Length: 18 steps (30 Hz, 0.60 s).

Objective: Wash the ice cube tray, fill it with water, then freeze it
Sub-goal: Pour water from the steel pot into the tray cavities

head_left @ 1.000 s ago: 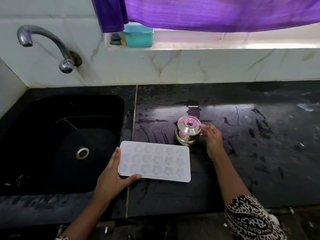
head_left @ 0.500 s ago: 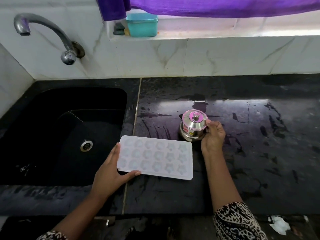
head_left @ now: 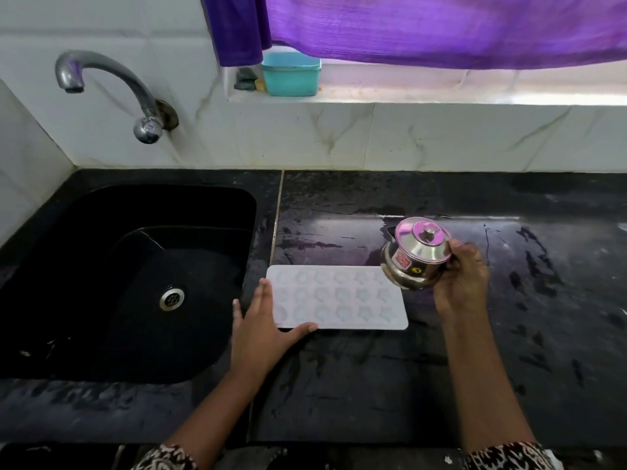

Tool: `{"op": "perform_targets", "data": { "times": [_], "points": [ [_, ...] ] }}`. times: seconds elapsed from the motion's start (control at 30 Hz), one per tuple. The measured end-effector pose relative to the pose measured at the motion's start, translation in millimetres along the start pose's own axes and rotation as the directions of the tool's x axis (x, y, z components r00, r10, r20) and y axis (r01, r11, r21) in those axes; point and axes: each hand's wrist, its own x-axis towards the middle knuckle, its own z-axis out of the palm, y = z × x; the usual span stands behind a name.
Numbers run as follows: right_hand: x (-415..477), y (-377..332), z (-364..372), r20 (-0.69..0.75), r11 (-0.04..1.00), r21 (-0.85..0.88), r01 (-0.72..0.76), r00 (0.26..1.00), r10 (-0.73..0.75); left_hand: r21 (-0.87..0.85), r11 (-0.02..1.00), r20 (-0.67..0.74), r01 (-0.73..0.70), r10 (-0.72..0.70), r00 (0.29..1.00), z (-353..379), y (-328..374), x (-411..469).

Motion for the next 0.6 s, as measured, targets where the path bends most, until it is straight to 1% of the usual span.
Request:
{"op": "perform_targets", "data": {
  "times": [0.13,0.3,0.43,0.6],
  "points": [
    [-6.3,-3.6,11.5,0.047,1.000,-0.003,-0.020,0.999,0.021,0.040,0.999,0.043,-0.034,0.032,0.999,0.0,13.1,23.3],
    [-6.0,5.5,33.6,0.090,0.999,-0.011,-0.036,0.995,0.037,-0.005,0.990,0.092,-0.141,0.141,0.986,-9.6,-3.5,44.7],
    [-3.5,21.1,46.8,0.077,0.994,-0.067,-0.082,0.993,0.087,0.044,0.972,0.170,-0.231,0.220,0.960,-13.4,-26.1,48.3],
    [-7.4,44.3,57.6,0.076,0.986,-0.093,-0.138,0.986,0.145,0.004,0.967,0.166,-0.254,0.249,0.954,-6.8,-29.6,51.9]
  ]
}}
